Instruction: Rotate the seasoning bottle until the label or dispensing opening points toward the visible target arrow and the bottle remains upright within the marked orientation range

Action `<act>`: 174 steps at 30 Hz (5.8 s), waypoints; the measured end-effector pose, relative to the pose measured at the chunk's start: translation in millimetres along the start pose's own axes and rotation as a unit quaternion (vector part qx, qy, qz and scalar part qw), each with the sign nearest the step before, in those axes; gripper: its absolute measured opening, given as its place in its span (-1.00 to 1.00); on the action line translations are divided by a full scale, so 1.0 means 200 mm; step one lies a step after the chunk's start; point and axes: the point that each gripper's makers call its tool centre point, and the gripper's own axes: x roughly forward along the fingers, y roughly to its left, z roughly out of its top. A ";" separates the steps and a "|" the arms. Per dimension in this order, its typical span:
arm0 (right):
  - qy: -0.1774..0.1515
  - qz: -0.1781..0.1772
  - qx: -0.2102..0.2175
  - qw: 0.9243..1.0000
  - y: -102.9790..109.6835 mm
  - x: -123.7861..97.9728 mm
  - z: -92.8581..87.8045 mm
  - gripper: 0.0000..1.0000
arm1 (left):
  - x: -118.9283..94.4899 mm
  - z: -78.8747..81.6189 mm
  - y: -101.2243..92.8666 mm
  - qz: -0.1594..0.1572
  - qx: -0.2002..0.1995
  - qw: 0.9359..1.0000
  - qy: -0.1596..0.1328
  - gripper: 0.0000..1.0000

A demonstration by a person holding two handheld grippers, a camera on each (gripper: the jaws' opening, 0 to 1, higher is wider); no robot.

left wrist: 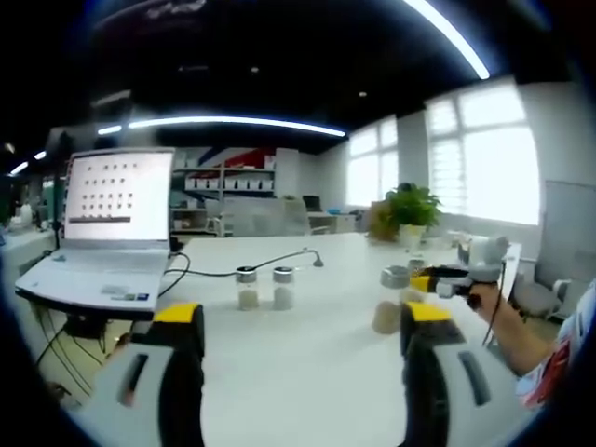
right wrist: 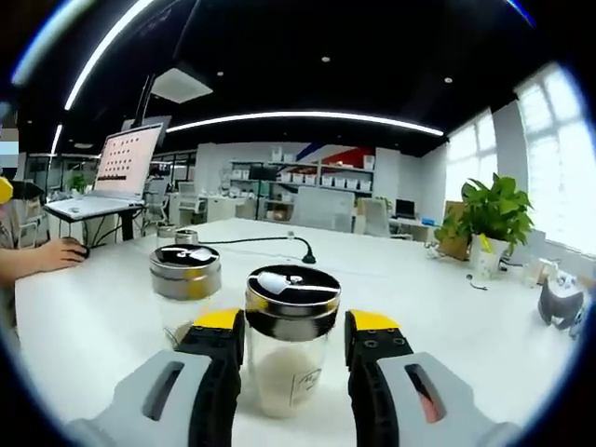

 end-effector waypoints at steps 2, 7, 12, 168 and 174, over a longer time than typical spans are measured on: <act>-0.011 0.010 -0.002 1.000 0.00 -0.02 0.03 0.09 | 0.00 0.00 0.00 0.001 0.001 1.000 0.001 0.84; -0.023 0.041 -0.002 0.999 -0.02 -0.06 0.06 0.31 | -0.01 0.00 0.00 0.000 0.000 1.000 0.000 0.84; -0.031 0.106 0.001 0.994 -0.02 -0.07 0.10 0.34 | -0.01 0.00 0.01 0.004 -0.001 1.000 -0.002 0.84; -0.032 0.042 0.001 0.999 -0.01 0.01 0.12 0.06 | -0.01 0.02 -0.04 -0.016 0.015 1.000 -0.001 0.85; -0.044 0.029 -0.010 0.999 -0.10 -0.10 0.19 0.47 | -0.02 0.01 -0.03 -0.012 0.012 1.000 0.000 0.85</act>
